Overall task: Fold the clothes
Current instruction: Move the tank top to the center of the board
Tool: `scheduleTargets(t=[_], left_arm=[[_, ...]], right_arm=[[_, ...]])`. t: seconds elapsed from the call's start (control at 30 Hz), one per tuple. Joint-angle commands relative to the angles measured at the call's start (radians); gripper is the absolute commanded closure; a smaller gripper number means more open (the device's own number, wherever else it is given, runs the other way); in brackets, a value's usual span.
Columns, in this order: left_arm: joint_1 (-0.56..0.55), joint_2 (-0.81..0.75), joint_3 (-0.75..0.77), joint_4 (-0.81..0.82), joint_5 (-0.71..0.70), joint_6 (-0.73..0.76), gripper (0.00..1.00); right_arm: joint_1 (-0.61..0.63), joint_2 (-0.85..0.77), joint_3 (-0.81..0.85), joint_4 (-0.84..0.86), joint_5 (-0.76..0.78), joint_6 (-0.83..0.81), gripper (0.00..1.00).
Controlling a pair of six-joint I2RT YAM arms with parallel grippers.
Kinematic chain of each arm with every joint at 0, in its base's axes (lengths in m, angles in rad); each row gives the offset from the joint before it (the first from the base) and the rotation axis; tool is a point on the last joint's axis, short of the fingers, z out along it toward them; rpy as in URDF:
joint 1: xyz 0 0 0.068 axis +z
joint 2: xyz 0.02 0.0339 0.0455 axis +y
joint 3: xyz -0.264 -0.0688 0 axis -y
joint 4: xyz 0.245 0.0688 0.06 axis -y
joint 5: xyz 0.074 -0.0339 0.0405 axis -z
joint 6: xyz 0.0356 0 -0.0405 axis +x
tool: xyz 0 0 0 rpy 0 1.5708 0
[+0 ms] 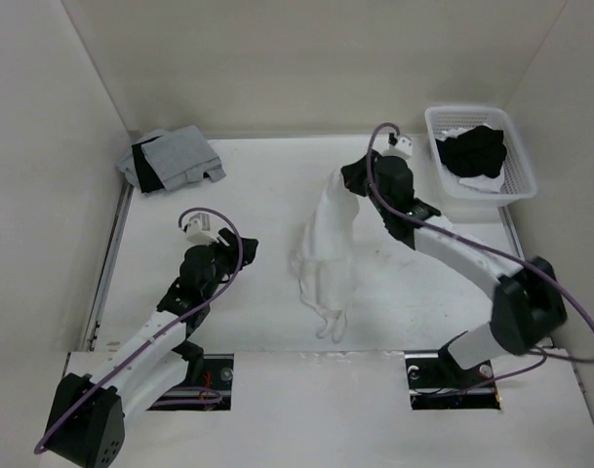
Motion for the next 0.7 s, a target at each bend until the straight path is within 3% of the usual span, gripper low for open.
scheduleTargets(t=[0.0, 0.07, 0.17, 0.23, 0.33, 0.43, 0.53, 0.67], left_arm=[[-0.003, 0.009, -0.026, -0.088, 0.019, 0.023, 0.51], [-0.028, 0.019, -0.026, -0.111, 0.01, 0.032, 0.51], [-0.081, 0.068, -0.024, -0.132, -0.01, 0.046, 0.54], [-0.164, 0.136, -0.012, -0.144, -0.007, 0.046, 0.56], [-0.331, 0.208, -0.007, -0.137, -0.041, 0.023, 0.6], [-0.406, 0.231, -0.014, -0.135, -0.11, -0.003, 0.6], [-0.446, 0.246, -0.009, -0.134, -0.138, -0.009, 0.6], [-0.436, 0.225, -0.023, -0.144, -0.139, -0.014, 0.6]], right_arm=[[-0.129, 0.176, 0.053, 0.061, -0.033, 0.092, 0.81], [-0.143, 0.173, 0.046, 0.057, -0.014, 0.079, 0.68], [-0.133, 0.113, -0.011, 0.028, -0.013, 0.018, 0.61], [-0.067, 0.04, -0.107, -0.017, 0.004, -0.032, 0.66], [0.092, -0.11, -0.318, -0.171, -0.005, -0.008, 0.94], [0.255, -0.2, -0.436, -0.294, -0.036, 0.038, 0.95], [0.514, -0.284, -0.508, -0.429, -0.054, 0.111, 0.87], [0.614, -0.31, -0.558, -0.385, -0.065, 0.145, 0.7]])
